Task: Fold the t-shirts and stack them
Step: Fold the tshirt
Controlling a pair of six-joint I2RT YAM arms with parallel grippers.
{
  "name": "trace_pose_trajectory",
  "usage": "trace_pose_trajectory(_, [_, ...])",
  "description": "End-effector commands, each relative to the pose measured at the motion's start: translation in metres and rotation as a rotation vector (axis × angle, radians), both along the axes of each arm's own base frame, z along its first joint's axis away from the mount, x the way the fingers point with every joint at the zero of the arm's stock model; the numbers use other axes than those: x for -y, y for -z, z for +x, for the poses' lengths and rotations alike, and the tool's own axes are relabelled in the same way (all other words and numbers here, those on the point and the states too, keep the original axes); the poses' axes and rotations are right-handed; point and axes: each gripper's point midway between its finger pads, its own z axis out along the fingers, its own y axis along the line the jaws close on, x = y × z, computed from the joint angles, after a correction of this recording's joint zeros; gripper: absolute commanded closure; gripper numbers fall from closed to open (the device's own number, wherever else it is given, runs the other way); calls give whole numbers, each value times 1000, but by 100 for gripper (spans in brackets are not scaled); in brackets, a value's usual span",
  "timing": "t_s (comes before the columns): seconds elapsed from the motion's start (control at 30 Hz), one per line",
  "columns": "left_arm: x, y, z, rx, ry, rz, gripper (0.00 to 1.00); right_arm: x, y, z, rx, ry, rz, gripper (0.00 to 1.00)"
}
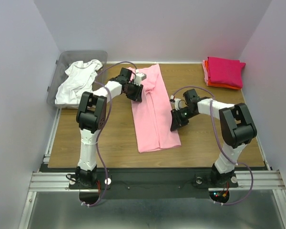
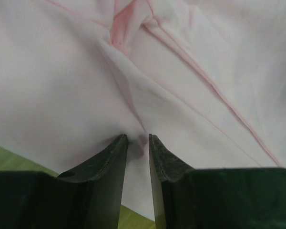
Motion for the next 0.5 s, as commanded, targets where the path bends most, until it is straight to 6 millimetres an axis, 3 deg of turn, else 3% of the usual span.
trace_pose_trajectory(0.0, [4,-4,22,31,-13,5,64,-15,10,15,12,38,34,73])
trace_pose_trajectory(0.07, [8,-9,35,61,-16,3,64,-20,17,24,-23,59,39,73])
trace_pose_trajectory(0.1, [6,3,36,32,-21,17,64,-21,19,27,-28,64,38,74])
trace_pose_trajectory(0.17, [9,-3,49,56,-10,22,64,-26,21,37,-33,73,45,73])
trace_pose_trajectory(0.2, [8,7,47,29,-4,40,64,-27,19,40,-29,76,49,73])
trace_pose_trajectory(0.27, [8,-8,52,64,27,28,62,-31,6,47,-8,76,73,70])
trace_pose_trajectory(0.3, [9,-17,52,86,39,22,60,-34,-3,50,10,73,90,68])
trace_pose_trajectory(0.33, [12,-29,49,106,67,1,59,-37,-25,53,55,67,121,60])
trace_pose_trajectory(0.37, [12,-56,45,163,100,-12,57,-41,-40,50,67,53,161,55])
trace_pose_trajectory(0.4, [16,-74,40,194,131,-41,57,-43,-70,49,129,39,203,44])
trace_pose_trajectory(0.47, [14,-99,27,248,174,-60,55,-45,-100,45,196,20,244,36])
